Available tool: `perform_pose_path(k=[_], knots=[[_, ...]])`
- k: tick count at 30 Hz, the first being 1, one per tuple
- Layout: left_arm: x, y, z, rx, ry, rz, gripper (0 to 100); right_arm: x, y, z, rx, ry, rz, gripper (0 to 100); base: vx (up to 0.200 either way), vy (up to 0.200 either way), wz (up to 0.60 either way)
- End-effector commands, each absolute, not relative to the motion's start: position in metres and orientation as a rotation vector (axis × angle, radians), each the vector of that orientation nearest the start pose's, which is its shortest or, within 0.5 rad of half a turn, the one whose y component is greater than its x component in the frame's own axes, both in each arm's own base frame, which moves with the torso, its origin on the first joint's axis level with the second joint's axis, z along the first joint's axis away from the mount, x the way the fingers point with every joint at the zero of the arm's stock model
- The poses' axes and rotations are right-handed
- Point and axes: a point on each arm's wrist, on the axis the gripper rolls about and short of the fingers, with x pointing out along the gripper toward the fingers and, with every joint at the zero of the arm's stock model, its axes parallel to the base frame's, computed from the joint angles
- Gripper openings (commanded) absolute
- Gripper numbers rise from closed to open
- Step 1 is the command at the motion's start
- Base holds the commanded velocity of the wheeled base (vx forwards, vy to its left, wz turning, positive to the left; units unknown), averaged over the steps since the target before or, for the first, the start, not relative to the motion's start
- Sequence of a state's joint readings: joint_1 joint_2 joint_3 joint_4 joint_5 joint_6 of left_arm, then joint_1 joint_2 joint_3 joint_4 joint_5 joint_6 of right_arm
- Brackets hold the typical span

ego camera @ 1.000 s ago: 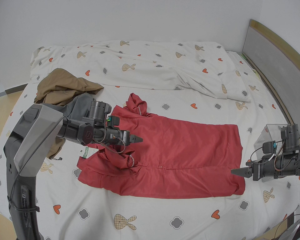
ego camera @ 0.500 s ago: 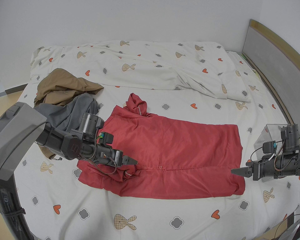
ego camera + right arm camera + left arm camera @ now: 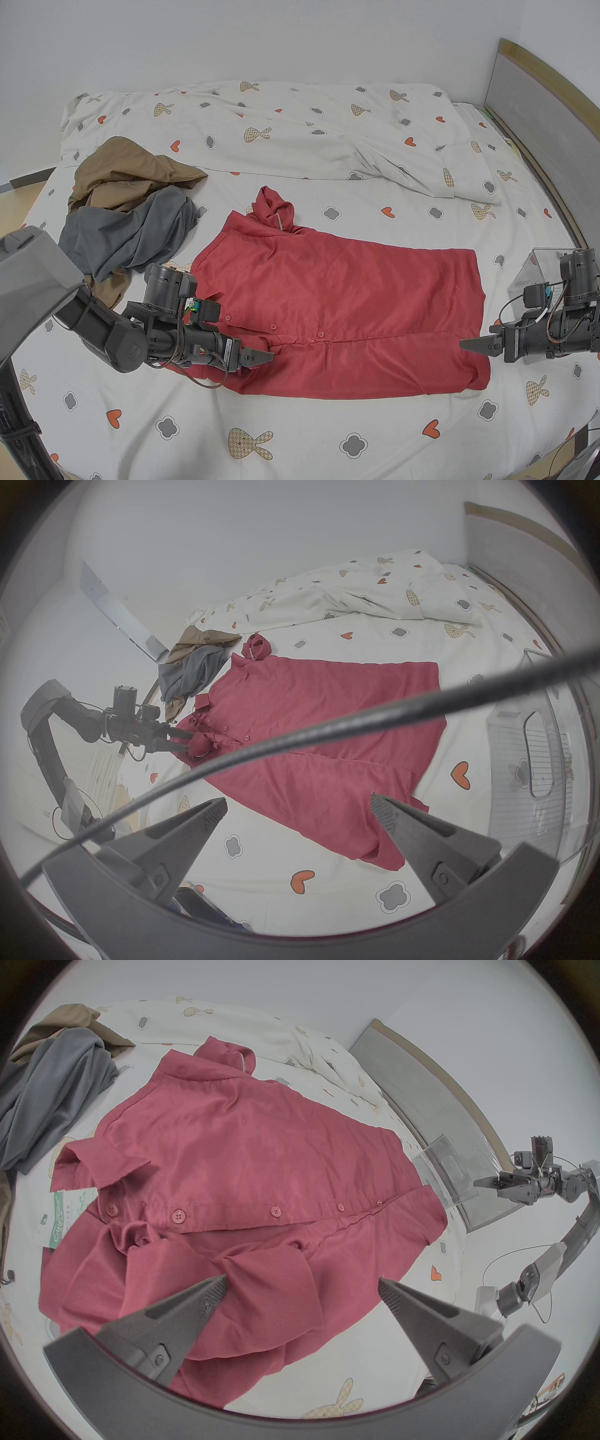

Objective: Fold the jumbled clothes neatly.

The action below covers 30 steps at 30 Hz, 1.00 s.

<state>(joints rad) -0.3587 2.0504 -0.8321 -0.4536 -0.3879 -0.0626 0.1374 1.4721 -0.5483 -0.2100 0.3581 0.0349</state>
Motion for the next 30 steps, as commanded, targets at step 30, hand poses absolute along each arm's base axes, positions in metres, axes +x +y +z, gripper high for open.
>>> perform_pose_path(k=[30], knots=[[0.295, -0.139, 0.096, -0.134, 0.657, -0.731, 100, 0.201, 0.042, 0.142, 0.099, 0.709, 0.492, 100, 0.000, 0.000, 0.00]])
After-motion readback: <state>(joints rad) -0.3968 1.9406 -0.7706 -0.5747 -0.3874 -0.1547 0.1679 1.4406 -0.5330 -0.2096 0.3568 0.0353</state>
